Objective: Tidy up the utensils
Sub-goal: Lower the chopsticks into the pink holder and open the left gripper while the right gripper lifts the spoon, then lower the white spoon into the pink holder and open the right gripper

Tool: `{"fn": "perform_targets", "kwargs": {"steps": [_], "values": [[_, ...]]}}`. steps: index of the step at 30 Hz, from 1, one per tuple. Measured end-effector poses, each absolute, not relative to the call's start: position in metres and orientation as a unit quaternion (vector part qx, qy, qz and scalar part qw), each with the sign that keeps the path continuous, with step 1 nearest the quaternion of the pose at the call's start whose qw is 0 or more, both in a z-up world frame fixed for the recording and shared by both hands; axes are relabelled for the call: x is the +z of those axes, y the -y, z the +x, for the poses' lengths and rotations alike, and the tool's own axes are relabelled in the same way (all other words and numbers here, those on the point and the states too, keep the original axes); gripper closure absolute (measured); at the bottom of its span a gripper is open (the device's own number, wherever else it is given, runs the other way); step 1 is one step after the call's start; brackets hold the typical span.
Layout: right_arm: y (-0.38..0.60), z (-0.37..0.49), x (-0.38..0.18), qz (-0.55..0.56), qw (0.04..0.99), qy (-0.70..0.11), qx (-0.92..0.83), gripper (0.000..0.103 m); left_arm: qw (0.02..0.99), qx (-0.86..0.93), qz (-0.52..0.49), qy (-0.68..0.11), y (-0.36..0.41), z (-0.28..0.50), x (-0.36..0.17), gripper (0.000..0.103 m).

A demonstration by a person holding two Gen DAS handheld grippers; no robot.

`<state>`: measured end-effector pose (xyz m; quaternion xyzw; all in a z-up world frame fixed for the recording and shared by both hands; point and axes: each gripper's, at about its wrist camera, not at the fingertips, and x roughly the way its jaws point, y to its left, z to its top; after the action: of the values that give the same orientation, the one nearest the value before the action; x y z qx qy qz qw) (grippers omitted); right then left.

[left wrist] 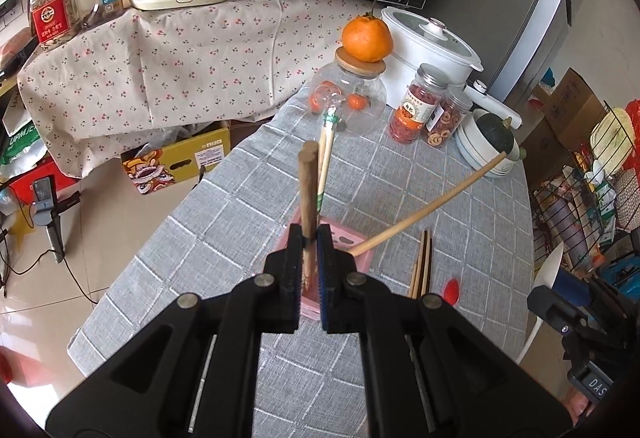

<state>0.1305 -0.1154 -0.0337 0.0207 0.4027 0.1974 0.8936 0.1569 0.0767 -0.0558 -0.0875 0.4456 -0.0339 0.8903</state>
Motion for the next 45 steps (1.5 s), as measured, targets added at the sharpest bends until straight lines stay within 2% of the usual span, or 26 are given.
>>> {"fn": "perform_targets", "kwargs": {"steps": [5, 7, 9, 10, 15, 18, 28, 36, 45], "values": [[0.113, 0.129, -0.035, 0.024, 0.894, -0.399, 0.203, 0.068, 0.898, -0.034, -0.094, -0.428, -0.082, 0.163, -0.059, 0.095], [0.112, 0.127, -0.034, 0.028, 0.896, -0.392, 0.207, 0.068, 0.898, -0.033, -0.104, -0.426, -0.086, 0.164, -0.059, 0.088], [0.111, 0.124, -0.031, 0.033, 0.899, -0.382, 0.212, 0.068, 0.896, -0.036, -0.120, -0.427, -0.090, 0.164, -0.058, 0.074], [0.111, 0.123, -0.029, 0.035, 0.901, -0.376, 0.214, 0.068, 0.895, -0.037, -0.125, -0.426, -0.091, 0.163, -0.056, 0.071], [0.106, 0.118, -0.018, 0.052, 0.908, -0.347, 0.228, 0.068, 0.901, -0.044, -0.107, -0.419, -0.094, 0.152, -0.043, 0.049], [0.100, 0.122, -0.009, 0.064, 0.914, -0.327, 0.234, 0.067, 0.900, -0.038, -0.104, -0.422, -0.101, 0.146, -0.042, 0.041], [0.061, 0.136, 0.005, 0.111, 0.936, -0.237, 0.234, 0.067, 0.875, -0.015, -0.101, -0.473, -0.124, 0.121, -0.044, 0.036], [0.043, 0.158, -0.024, 0.172, 0.942, -0.196, 0.210, 0.067, 0.879, 0.010, -0.019, -0.476, -0.140, 0.100, -0.044, 0.034], [0.012, 0.178, -0.053, 0.165, 0.954, -0.179, 0.176, 0.067, 0.875, 0.013, -0.033, -0.483, -0.153, 0.100, -0.048, 0.034]]}}
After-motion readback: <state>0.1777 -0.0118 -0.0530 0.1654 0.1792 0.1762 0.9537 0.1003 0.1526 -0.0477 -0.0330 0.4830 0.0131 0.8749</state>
